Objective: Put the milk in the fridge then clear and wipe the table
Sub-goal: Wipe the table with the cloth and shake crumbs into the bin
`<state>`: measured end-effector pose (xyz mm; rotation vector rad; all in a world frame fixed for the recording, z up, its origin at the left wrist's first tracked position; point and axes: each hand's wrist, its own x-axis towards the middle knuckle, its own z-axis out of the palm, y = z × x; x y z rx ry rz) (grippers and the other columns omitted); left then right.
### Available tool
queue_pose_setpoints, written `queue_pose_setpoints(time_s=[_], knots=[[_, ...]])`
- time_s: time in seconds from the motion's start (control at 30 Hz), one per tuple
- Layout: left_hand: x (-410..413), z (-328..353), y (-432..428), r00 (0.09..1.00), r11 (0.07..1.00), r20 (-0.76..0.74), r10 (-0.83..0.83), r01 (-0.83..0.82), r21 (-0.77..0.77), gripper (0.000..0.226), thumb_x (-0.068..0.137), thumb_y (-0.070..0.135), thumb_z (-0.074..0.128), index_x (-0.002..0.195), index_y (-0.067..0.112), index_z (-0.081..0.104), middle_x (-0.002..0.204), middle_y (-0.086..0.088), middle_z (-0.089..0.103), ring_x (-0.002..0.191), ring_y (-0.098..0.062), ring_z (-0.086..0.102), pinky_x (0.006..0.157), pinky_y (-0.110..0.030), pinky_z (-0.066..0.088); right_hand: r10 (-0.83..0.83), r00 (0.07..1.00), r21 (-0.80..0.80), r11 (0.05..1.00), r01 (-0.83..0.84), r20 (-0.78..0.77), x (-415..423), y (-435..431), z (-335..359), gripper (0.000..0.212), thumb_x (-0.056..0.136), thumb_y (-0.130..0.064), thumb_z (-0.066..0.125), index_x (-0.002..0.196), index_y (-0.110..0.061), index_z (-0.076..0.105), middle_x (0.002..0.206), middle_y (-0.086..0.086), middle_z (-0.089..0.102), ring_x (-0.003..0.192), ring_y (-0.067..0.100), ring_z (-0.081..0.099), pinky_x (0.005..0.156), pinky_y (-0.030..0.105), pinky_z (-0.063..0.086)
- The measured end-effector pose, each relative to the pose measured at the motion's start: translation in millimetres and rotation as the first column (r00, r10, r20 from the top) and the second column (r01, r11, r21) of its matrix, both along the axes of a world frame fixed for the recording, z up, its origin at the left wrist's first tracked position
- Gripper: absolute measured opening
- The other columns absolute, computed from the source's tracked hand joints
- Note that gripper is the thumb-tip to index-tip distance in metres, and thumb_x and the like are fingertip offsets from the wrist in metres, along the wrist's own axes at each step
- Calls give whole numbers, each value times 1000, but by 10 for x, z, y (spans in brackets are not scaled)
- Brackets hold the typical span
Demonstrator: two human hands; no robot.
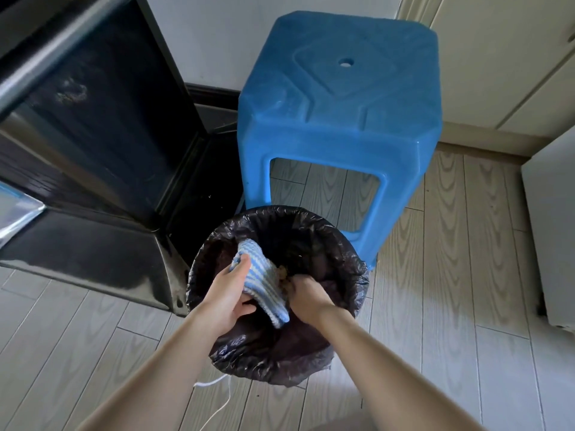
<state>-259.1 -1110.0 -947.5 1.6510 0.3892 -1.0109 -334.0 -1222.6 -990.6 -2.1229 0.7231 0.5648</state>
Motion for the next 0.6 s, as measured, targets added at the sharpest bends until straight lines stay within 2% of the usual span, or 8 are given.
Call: queue_pose_setpoints(time_s=[0.1, 0.17, 0.23, 0.27, 0.37, 0.43, 0.53, 0.6], knots=[[17, -41, 24, 996, 996, -56, 64, -68, -60, 37, 95, 41, 42, 116, 14, 55, 105, -10, 67, 98, -27, 63, 89, -47, 47, -205, 937, 211, 966, 148, 284, 73, 183, 211, 37, 98, -22, 35, 129, -7, 47, 138, 8, 46, 133, 21, 37, 107, 24, 27], [10, -42, 3, 987, 987, -114, 109, -121, -104, 39, 96, 41, 39, 116, 11, 53, 98, -12, 66, 90, -28, 63, 80, -46, 50, -129, 980, 258, 962, 87, 151, 16, 301, 147, 39, 98, -25, 34, 132, -7, 44, 138, 10, 47, 131, 23, 40, 107, 25, 29], [16, -27, 5, 983, 984, -146, 113, -131, -117, 36, 96, 42, 38, 118, 15, 50, 98, -8, 65, 90, -27, 63, 75, -44, 50, -16, 995, 142, 989, 31, -103, -72, 271, 24, 38, 97, -21, 34, 126, -1, 47, 132, 20, 50, 124, 31, 46, 101, 30, 37], [31, -32, 24, 984, 986, -147, 103, -120, -112, 36, 96, 42, 39, 119, 17, 49, 100, -7, 65, 92, -26, 63, 75, -44, 50, -51, 990, 84, 995, 62, -131, -91, 227, 5, 36, 97, -18, 34, 124, 1, 48, 132, 22, 49, 124, 31, 46, 99, 30, 38], [87, -20, 79, 989, 993, -131, 62, -74, -89, 40, 95, 41, 42, 122, 13, 52, 112, -12, 65, 102, -28, 61, 86, -46, 49, -239, 937, 137, 968, 210, 253, 4, 213, 153, 39, 98, -20, 31, 133, -6, 41, 145, 13, 36, 135, 24, 32, 107, 28, 28], [100, -16, 97, 989, 993, -139, 58, -71, -92, 40, 94, 38, 45, 118, 8, 56, 112, -15, 65, 103, -28, 62, 93, -46, 46, -230, 914, 227, 961, 159, 333, 97, 230, 183, 42, 98, -25, 31, 140, -15, 34, 151, 4, 27, 140, 18, 24, 114, 28, 22], [89, 27, 127, 986, 989, -154, 64, -82, -119, 32, 95, 35, 44, 104, 8, 58, 111, -18, 64, 102, -31, 61, 91, -48, 46, -45, 999, 155, 987, 41, 24, 63, 135, -16, 39, 96, -30, 35, 130, -14, 45, 139, 11, 44, 129, 29, 41, 107, 34, 35], [116, 43, 159, 984, 986, -166, 67, -91, -140, 32, 95, 35, 43, 107, 8, 56, 113, -19, 63, 104, -32, 60, 86, -49, 47, -123, 991, 50, 991, 126, -56, 47, 73, -69, 38, 94, -24, 38, 129, -11, 46, 136, 15, 45, 125, 32, 43, 103, 35, 37]])
